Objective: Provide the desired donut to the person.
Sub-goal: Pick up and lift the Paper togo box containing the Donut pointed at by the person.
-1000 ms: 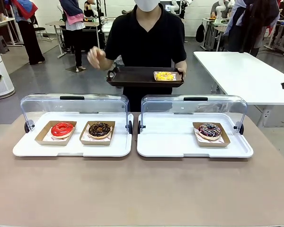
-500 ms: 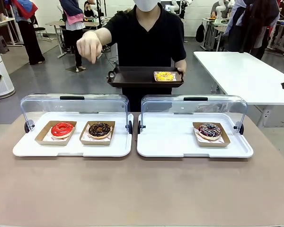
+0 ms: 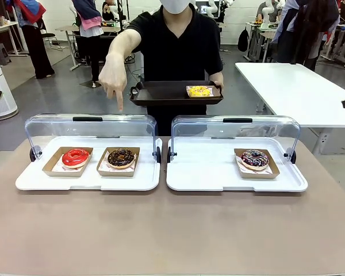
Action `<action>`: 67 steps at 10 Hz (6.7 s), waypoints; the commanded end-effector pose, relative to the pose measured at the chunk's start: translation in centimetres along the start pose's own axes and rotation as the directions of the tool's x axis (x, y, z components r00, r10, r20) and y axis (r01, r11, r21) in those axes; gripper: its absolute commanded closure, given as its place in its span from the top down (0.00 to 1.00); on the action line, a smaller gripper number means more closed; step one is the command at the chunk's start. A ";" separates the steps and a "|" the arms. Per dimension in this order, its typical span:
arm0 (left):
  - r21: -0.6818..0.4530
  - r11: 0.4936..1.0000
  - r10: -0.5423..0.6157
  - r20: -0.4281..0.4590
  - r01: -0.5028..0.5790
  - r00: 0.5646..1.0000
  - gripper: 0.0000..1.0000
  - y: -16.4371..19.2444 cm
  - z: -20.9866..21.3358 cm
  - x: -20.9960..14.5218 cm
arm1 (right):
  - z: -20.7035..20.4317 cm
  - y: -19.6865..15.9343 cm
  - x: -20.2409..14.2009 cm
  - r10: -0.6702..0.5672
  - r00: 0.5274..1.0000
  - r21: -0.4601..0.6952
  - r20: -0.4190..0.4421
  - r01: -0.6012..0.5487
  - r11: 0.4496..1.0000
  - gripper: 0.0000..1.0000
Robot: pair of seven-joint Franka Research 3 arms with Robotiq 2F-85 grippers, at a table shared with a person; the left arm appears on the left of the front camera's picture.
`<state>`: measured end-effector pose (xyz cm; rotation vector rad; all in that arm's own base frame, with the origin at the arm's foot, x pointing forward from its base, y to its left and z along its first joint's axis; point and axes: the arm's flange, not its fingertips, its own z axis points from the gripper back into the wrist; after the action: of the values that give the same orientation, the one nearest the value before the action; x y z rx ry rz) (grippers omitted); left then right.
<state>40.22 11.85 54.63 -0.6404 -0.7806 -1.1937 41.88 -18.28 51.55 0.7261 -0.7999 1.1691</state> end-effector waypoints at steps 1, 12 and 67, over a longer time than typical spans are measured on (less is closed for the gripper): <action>-0.002 1.000 -0.003 0.018 0.003 1.000 1.00 -0.1 0.0 0.1 | 0.2 -0.1 0.1 0.000 1.000 0.002 0.002 0.000 1.000 1.00; 0.007 1.000 -0.023 -0.034 0.024 0.999 1.00 0.2 -1.0 1.9 | 0.2 -0.1 0.1 0.000 1.000 0.002 0.002 0.000 1.000 1.00; -0.219 0.959 -0.284 -0.769 0.181 0.573 1.00 3.7 -39.7 1.8 | 0.2 -0.1 0.1 0.000 1.000 0.002 0.002 0.000 1.000 1.00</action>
<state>51.09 -19.34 32.39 -0.0189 -0.0147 -1.6048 41.88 -18.48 51.70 0.7232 -0.8015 1.1680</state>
